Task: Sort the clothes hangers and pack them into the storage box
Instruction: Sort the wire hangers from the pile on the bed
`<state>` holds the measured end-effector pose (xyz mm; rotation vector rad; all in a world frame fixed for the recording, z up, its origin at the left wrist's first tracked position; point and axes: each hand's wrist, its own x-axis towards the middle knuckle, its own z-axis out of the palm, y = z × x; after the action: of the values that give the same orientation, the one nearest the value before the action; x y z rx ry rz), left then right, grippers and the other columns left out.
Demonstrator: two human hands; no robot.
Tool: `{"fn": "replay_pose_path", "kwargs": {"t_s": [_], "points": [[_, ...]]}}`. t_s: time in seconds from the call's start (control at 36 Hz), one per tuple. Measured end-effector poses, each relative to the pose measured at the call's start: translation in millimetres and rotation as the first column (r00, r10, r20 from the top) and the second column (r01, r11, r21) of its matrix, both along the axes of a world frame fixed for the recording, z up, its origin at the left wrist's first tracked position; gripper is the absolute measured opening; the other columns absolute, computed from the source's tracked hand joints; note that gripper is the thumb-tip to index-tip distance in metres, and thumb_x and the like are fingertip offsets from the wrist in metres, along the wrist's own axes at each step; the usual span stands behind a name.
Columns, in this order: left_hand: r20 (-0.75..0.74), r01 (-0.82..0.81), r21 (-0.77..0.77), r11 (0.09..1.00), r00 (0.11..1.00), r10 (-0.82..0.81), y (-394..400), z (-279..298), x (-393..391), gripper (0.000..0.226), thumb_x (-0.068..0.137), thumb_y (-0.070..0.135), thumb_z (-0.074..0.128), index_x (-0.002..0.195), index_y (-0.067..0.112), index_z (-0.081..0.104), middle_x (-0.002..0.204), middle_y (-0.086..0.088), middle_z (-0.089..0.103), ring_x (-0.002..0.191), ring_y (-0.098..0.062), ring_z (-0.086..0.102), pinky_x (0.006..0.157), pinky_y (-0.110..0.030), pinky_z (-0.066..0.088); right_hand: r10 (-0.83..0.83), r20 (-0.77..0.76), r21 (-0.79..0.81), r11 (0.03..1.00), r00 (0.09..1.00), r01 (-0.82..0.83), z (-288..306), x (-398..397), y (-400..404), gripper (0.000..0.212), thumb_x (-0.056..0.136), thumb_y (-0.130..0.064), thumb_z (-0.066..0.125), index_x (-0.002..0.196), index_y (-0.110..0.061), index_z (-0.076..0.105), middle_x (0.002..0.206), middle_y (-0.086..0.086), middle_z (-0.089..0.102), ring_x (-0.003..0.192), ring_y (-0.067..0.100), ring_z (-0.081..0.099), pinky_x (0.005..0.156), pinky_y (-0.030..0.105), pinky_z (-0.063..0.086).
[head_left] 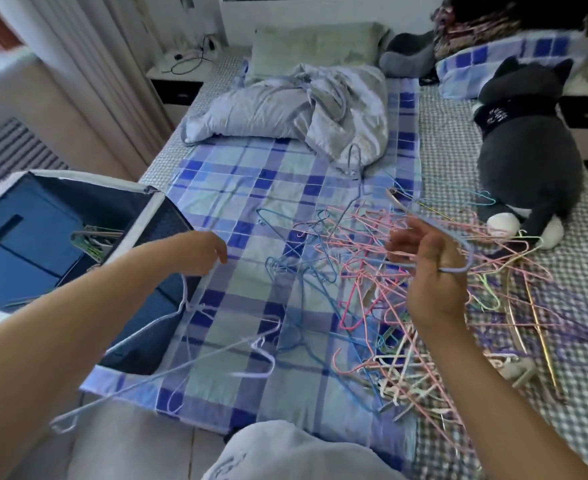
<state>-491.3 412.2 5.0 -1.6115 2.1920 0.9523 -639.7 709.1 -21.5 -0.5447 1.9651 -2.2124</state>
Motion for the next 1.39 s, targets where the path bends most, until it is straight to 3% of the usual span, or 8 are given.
{"fn": "replay_pose_path", "kwargs": {"t_s": [0.11,0.22,0.33,0.5,0.78,0.97,1.19,1.39], "points": [[0.140,0.276,0.051,0.960,0.949,-0.281,12,-24,5,0.033,0.099,0.008,0.058,0.130,0.014,0.067,0.129,-0.009,0.065,0.070,-0.008,0.055,0.059,-0.019,0.046,0.002,0.015,0.068,0.998,1.000,-0.003,0,15,-6,0.039,0.101,-0.047,0.036,0.118,-0.024,0.061,0.098,-0.003,0.072,0.088,0.023,0.071,0.080,0.042,0.059],[0.124,0.478,-0.057,0.876,0.874,-0.469,21,-47,-7,0.038,0.098,0.005,0.047,0.128,0.018,0.067,0.134,-0.009,0.062,0.111,-0.027,0.063,0.090,-0.035,0.054,-0.067,0.019,0.125,0.990,0.998,0.064,0,31,-6,0.043,0.101,-0.044,0.034,0.121,-0.016,0.060,0.102,0.000,0.070,0.089,0.023,0.071,0.080,0.041,0.059],[0.010,0.517,-0.445,0.732,0.820,-0.573,11,-39,-40,0.040,0.089,-0.001,0.044,0.109,0.022,0.070,0.108,-0.005,0.065,0.095,-0.032,0.064,0.077,-0.036,0.050,-0.186,0.000,0.171,0.968,0.983,0.183,-3,46,5,0.043,0.107,-0.037,0.031,0.128,-0.011,0.057,0.105,0.007,0.070,0.087,0.027,0.071,0.078,0.038,0.059],[0.162,0.738,-0.139,0.661,0.675,-0.720,-41,-22,-49,0.043,0.102,0.008,0.044,0.141,0.018,0.058,0.142,-0.002,0.059,0.129,-0.020,0.054,0.104,-0.029,0.046,-0.303,-0.030,0.224,0.927,0.953,0.302,1,74,-3,0.039,0.104,-0.041,0.032,0.122,-0.021,0.060,0.105,0.006,0.070,0.087,0.025,0.071,0.076,0.038,0.061],[-0.252,0.503,-0.146,0.852,0.814,-0.524,-95,-3,-44,0.034,0.092,-0.008,0.047,0.103,0.012,0.072,0.090,-0.014,0.067,0.073,-0.028,0.057,0.061,-0.028,0.046,-0.411,-0.091,0.193,0.886,0.907,0.421,12,114,-24,0.034,0.108,-0.029,0.031,0.121,-0.019,0.061,0.102,0.001,0.070,0.082,0.019,0.071,0.075,0.030,0.059],[-0.612,0.264,0.327,0.907,0.791,-0.010,-113,23,-24,0.021,0.103,0.000,0.046,0.104,0.006,0.066,0.079,-0.010,0.066,0.048,-0.016,0.042,0.050,-0.026,0.046,-0.165,-0.355,0.328,0.900,0.920,0.288,16,130,-58,0.035,0.107,-0.037,0.036,0.128,-0.026,0.061,0.120,0.000,0.066,0.106,0.020,0.068,0.092,0.034,0.055],[-0.631,0.326,0.683,0.654,0.715,0.302,-134,62,-22,0.017,0.106,0.004,0.047,0.115,0.004,0.061,0.084,-0.013,0.075,0.060,-0.017,0.059,0.058,-0.029,0.057,0.445,-0.838,0.536,0.779,0.316,0.326,6,125,-92,0.037,0.098,-0.004,0.049,0.135,-0.007,0.052,0.146,0.007,0.049,0.118,0.028,0.061,0.106,0.041,0.045],[-0.623,0.379,0.755,0.536,0.671,0.402,-139,80,-24,0.018,0.105,0.003,0.047,0.119,0.003,0.059,0.097,-0.015,0.077,0.082,-0.026,0.077,0.063,-0.032,0.062,0.561,-0.787,0.616,0.699,0.255,0.364,-4,118,-99,0.036,0.103,-0.009,0.036,0.134,-0.010,0.055,0.144,0.007,0.056,0.128,0.025,0.057,0.103,0.046,0.047]]}}
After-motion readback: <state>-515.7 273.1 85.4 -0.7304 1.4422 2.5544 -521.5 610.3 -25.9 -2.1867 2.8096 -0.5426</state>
